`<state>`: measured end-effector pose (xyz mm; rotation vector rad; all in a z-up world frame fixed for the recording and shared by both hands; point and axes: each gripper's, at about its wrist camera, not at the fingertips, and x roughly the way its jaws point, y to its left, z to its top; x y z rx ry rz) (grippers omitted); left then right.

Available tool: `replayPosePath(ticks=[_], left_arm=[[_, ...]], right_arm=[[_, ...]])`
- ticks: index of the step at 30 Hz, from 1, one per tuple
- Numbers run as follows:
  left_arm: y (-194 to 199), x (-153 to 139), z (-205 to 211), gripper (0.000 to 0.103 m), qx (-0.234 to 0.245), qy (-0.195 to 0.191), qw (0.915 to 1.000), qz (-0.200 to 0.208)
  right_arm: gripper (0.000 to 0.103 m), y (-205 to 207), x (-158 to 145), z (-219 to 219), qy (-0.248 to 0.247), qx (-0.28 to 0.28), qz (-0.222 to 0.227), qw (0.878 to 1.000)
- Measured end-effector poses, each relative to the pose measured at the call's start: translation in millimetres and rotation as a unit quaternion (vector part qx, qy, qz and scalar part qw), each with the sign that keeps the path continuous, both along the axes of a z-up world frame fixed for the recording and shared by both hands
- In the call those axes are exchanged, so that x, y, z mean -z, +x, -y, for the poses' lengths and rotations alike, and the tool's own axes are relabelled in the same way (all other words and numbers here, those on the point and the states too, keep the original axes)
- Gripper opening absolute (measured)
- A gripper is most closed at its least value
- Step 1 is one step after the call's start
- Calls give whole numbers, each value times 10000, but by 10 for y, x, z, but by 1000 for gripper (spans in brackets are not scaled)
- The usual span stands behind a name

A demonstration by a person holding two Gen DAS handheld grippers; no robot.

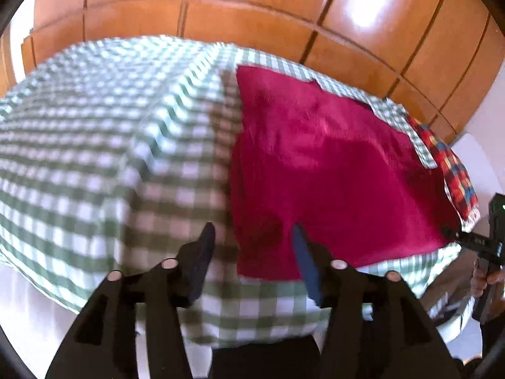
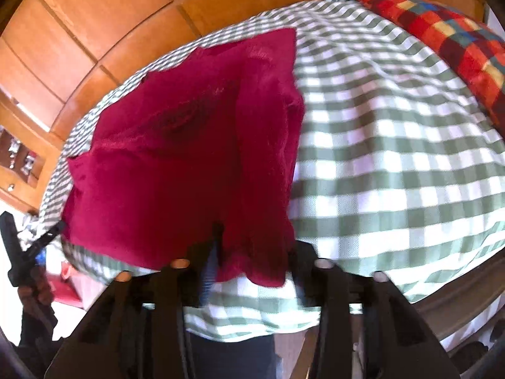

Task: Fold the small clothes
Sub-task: 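Open both tools and withdraw from the folded top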

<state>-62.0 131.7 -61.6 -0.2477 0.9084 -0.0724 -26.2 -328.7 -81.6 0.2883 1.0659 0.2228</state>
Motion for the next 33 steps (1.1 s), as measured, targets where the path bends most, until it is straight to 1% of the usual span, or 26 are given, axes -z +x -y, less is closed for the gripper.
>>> replayPosePath(ticks=[1, 3, 6, 8, 10, 13, 15, 18, 20, 21, 24, 29, 32, 33], left_arm=[[42, -29, -18, 54, -72, 87, 9999, 35], [139, -89, -58, 54, -188, 266, 9994, 103], [238, -147, -126, 54, -301, 316, 9989, 143], [322, -187, -108, 61, -355, 385, 9984, 199], [373, -207, -50, 62, -386, 544, 9975, 241], [379, -203, -46, 65, -357, 732, 9963, 289], [384, -190, -50, 65, -363, 799, 9957, 290], [364, -140, -103, 65, -385, 734, 9962, 252], [361, -108, -120, 65, -393, 715, 9964, 215], [361, -94, -129, 65, -409, 712, 9964, 206], [364, -61, -152, 65, -404, 688, 9966, 189], [359, -42, -161, 65, -379, 765, 9962, 195], [367, -9, -183, 65, -378, 712, 9966, 148], [371, 5, -209, 65, -369, 621, 9973, 119]], right_arm=[[62, 28, -23, -18, -20, 46, 41, 10000], [67, 44, -81, -20, -88, 159, 156, 9997], [67, 93, -140, -39, -219, 277, 218, 9991], [69, 98, -185, -72, -354, 342, 309, 9983], [73, 115, -225, -106, -416, 393, 384, 9976], [73, 137, -266, -187, -562, 404, 470, 9965], [73, 150, -300, -241, -663, 407, 537, 9955], [72, 170, -323, -294, -733, 421, 577, 9947], [64, 187, -334, -337, -811, 412, 584, 9941], [63, 199, -340, -361, -862, 405, 579, 9938], [63, 216, -350, -393, -917, 381, 585, 9933], [63, 213, -329, -384, -925, 425, 533, 9934], [63, 204, -309, -360, -933, 464, 504, 9933], [63, 199, -307, -350, -931, 483, 502, 9932]])
